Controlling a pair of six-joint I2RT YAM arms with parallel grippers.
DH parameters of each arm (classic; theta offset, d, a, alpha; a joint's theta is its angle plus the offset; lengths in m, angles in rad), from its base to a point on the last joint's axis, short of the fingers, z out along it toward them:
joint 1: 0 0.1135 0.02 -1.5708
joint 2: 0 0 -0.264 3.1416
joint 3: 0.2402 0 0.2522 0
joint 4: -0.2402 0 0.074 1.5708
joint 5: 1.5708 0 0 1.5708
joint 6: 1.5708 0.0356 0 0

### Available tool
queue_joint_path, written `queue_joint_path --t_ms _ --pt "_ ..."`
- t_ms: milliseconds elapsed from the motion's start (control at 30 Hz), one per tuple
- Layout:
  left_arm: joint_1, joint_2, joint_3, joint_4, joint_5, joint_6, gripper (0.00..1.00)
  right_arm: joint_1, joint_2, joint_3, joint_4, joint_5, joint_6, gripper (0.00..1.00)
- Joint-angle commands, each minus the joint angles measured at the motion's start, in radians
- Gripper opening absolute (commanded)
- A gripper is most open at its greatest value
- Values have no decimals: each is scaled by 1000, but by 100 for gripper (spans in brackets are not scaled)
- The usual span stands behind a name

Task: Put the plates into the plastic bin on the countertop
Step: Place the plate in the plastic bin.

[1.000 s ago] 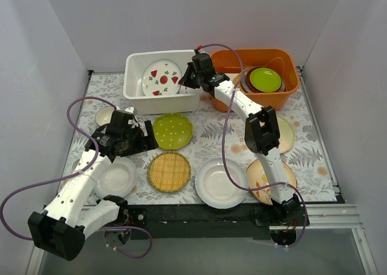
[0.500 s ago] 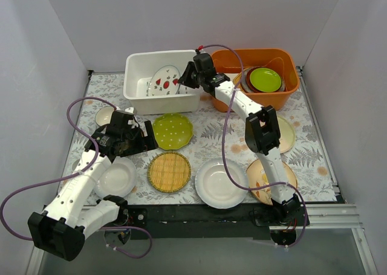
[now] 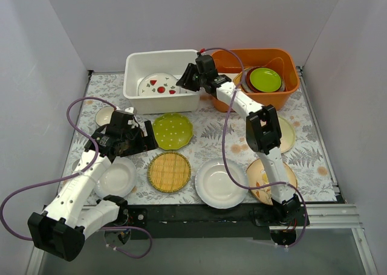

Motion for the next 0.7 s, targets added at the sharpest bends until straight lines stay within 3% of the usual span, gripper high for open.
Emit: queue_joint_path --t_ms 0,267,667 --pt "6 -19 14 11 7 15 98 -24 6 -16 25 -52 40 44" --pt "6 -12 24 11 11 12 98 -31 -77 -131 126 -83 53 46" --pt "6 -16 36 10 25 1 98 -35 -161 -74 265 -116 66 50"
